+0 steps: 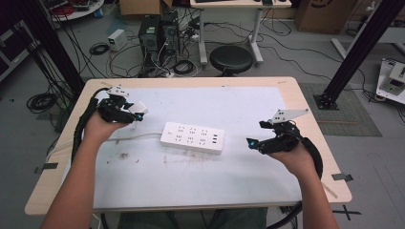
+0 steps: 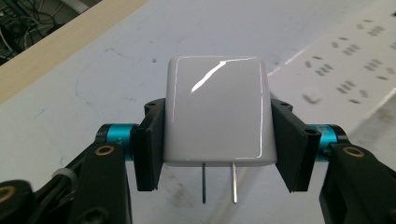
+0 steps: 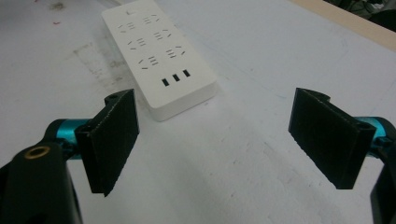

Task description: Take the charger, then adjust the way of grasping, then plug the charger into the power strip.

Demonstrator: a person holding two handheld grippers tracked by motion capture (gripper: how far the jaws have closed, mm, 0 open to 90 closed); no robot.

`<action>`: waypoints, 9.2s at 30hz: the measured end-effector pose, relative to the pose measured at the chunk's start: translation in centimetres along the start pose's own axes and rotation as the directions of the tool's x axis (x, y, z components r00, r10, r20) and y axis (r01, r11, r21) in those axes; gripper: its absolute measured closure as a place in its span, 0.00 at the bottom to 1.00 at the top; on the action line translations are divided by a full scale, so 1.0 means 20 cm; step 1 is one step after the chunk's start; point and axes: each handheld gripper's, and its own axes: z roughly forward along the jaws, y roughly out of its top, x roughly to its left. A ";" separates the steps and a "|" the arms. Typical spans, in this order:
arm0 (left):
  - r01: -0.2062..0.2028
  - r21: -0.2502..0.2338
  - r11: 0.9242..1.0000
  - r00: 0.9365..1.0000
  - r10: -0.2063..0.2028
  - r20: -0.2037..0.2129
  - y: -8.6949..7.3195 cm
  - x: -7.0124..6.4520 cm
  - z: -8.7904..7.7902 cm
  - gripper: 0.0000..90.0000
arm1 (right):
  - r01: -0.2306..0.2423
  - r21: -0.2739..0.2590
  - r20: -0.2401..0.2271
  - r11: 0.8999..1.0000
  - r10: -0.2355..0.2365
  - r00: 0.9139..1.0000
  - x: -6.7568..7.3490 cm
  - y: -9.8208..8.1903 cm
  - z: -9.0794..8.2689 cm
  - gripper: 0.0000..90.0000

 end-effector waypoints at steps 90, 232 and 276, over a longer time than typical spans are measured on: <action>-0.600 -0.372 0.708 0.757 0.654 0.023 0.05 -1.09 0.13 0.47 | -0.307 0.077 -0.640 0.948 0.283 0.714 0.40 0.13 0.47 0.48; -0.308 0.201 0.930 0.948 0.280 0.154 -0.09 -0.33 -0.17 0.27 | 0.493 0.605 -0.359 0.626 -0.339 0.870 0.19 0.68 0.99 0.71; -0.305 0.203 0.930 0.948 0.277 0.158 -0.01 -0.29 -0.13 0.27 | 0.305 0.359 -0.299 0.882 -0.201 0.933 0.08 0.69 0.66 0.44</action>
